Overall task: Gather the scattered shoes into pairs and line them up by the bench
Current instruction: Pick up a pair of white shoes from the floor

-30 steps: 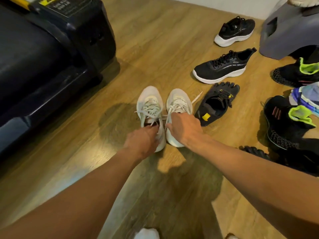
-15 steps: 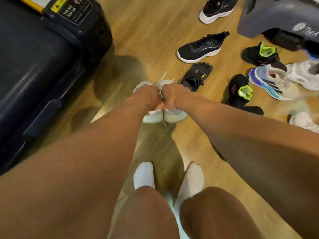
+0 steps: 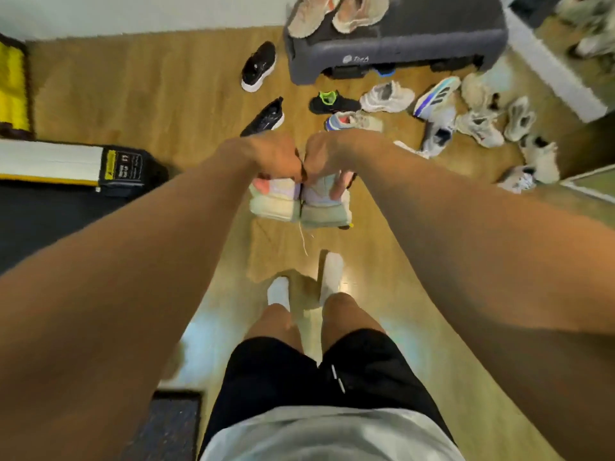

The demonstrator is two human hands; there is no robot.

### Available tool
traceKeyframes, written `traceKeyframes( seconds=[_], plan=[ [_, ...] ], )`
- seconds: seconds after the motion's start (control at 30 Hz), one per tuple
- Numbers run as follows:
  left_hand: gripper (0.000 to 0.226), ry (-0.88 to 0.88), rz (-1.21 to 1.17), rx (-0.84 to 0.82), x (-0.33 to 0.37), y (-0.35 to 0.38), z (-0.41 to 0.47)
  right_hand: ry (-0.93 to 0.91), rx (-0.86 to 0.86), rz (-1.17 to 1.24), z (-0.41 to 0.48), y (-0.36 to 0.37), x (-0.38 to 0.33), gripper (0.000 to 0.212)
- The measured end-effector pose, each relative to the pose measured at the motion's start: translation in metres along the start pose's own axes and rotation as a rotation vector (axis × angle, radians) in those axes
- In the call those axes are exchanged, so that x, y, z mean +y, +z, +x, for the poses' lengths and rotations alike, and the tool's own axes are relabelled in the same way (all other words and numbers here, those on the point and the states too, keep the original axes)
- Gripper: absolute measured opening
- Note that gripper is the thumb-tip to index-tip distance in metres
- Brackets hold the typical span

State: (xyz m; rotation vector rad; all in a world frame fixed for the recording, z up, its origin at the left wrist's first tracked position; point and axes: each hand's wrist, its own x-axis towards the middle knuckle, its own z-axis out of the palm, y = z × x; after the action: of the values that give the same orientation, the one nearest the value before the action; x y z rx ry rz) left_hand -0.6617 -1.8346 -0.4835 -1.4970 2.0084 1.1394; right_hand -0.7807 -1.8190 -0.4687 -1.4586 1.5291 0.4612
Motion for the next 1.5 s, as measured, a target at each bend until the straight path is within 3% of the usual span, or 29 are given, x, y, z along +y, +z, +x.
traceKeyframes(
  seconds=[0.03,0.13,0.27,0.37,0.43,0.57,0.67,0.77,1.13,1.37,1.5],
  plan=[
    [0.021,0.023,0.011,-0.011,0.019,-0.008,-0.010,0.014,0.021,0.023,-0.023,-0.008,0.006,0.027],
    [0.024,0.095,0.076,-0.023,0.079,-0.026,-0.033,0.066,0.142,0.151,-0.080,-0.027,0.035,0.011],
    [0.027,0.252,0.293,0.007,0.162,-0.033,-0.064,0.145,0.273,0.395,-0.148,-0.037,0.087,0.019],
    [0.020,0.387,0.437,0.048,0.231,-0.016,-0.087,0.227,0.404,0.418,-0.209,-0.032,0.137,0.024],
    [0.013,0.470,0.482,0.047,0.276,0.005,-0.100,0.282,0.532,0.440,-0.251,-0.018,0.171,0.021],
    [0.025,0.624,0.495,-0.003,0.363,0.067,-0.134,0.363,0.733,0.531,-0.332,0.029,0.241,0.008],
    [0.024,0.721,0.516,-0.041,0.426,0.125,-0.159,0.454,0.851,0.558,-0.391,0.072,0.292,0.019],
    [0.015,0.818,0.595,-0.065,0.491,0.186,-0.183,0.552,0.928,0.575,-0.446,0.116,0.346,0.015],
    [0.019,1.122,0.829,-0.219,0.688,0.394,-0.243,0.894,0.939,0.702,-0.587,0.242,0.534,0.033],
    [0.017,1.256,0.956,-0.358,0.801,0.497,-0.242,1.028,0.984,0.995,-0.636,0.289,0.642,0.017],
    [0.021,1.337,1.029,-0.373,0.864,0.543,-0.243,1.048,0.963,1.081,-0.669,0.302,0.693,0.020]
  ],
)
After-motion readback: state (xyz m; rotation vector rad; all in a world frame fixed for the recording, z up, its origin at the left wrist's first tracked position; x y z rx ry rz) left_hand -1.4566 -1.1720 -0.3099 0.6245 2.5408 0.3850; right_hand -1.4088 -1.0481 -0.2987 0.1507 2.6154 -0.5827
